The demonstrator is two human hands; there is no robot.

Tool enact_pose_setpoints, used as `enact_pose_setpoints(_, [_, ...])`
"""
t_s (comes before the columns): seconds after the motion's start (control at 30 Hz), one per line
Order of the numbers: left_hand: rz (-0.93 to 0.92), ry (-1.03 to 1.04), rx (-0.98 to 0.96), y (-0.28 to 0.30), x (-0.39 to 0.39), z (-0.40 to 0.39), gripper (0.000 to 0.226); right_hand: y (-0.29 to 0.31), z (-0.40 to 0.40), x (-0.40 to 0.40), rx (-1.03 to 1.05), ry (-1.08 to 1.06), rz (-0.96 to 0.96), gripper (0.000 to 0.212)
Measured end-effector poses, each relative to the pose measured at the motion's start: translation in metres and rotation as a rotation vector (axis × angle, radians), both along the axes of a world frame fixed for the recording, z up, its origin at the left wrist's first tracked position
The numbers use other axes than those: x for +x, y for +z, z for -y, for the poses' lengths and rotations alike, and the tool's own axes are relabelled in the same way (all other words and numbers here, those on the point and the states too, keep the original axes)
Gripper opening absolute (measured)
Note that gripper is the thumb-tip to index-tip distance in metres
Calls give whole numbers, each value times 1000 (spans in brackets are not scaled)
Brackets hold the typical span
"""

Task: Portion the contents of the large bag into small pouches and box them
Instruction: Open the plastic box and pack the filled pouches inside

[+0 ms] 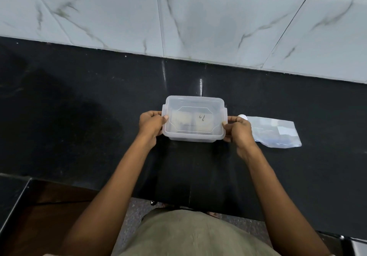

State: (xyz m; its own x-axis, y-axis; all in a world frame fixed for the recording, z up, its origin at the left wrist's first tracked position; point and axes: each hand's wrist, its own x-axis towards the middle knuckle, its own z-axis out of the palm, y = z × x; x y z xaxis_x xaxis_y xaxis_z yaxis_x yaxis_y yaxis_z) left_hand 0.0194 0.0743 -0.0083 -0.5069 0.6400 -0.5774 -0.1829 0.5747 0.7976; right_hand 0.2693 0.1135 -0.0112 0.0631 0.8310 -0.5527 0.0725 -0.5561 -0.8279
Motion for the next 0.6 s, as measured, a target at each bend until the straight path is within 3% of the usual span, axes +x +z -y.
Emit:
enact_pose_setpoints(0.23, [16,-104,-124,6,-1,1,18,2,-9,3,-95,92,46,9])
enact_pose_setpoints(0.37, [197,-178,-141,11,-4,5,12,9,-5,3,-175,130,-53,14])
enact_pose_setpoints(0.5, [105,-87,-109,8,-9,3,8,15,-4,0,-150,111,-7,13])
enact_pose_setpoints(0.6, [-74,30,-55,2,-4,4,15,13,-3,0,-51,-17,69,6])
